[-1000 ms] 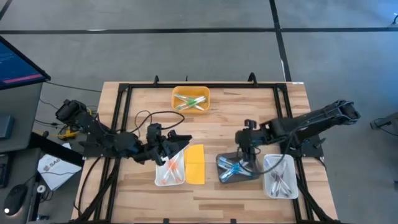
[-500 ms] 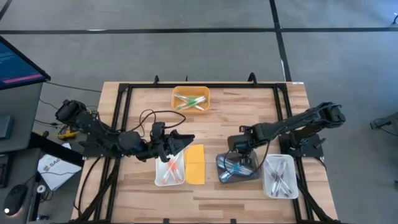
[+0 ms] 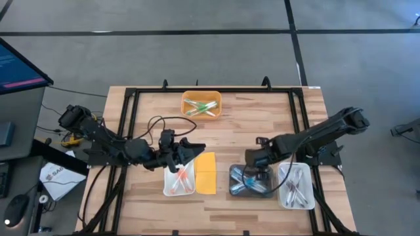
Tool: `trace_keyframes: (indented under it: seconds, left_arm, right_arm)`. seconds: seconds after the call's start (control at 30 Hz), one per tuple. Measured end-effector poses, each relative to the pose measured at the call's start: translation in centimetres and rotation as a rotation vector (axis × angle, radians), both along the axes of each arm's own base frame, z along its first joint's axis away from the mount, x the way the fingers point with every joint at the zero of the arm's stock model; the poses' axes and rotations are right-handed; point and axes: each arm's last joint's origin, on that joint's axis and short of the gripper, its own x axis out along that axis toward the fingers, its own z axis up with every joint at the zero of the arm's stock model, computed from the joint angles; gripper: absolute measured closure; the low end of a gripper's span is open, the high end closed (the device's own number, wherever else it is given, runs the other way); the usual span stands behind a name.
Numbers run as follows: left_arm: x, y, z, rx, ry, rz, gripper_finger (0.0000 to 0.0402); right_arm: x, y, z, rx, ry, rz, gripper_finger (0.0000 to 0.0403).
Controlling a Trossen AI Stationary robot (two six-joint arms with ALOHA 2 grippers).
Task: Pick & Place Toothbrushes
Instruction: Adjust the bins
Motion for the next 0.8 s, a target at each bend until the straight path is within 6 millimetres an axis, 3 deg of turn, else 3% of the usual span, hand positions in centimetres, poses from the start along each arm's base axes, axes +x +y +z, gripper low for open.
trace_keyframes:
  seconds: [0.2,0.33,0.57,0.8]
  left_arm:
    - [0.0,0.0,0.0,0.002,0.004,0.0,0.0268]
    - [0.0,0.0,0.0,0.005,0.003,-0.005,0.0271]
    - [0.6,-0.2,-2.3,0.063,0.226,-0.008,0.0284]
    - [0.4,0.2,-5.4,0.016,0.517,-0.01,0.0323]
  right_arm:
    - [1.6,0.3,6.0,0.027,-0.236,-0.034,0.0402]
    - [3.2,0.8,8.6,0.038,-0.325,-0.03,0.0402]
    - [6.6,1.8,10.0,0.059,-0.368,-0.03,0.0403]
    - [7.5,1.9,10.0,0.089,-0.389,-0.089,0.0403]
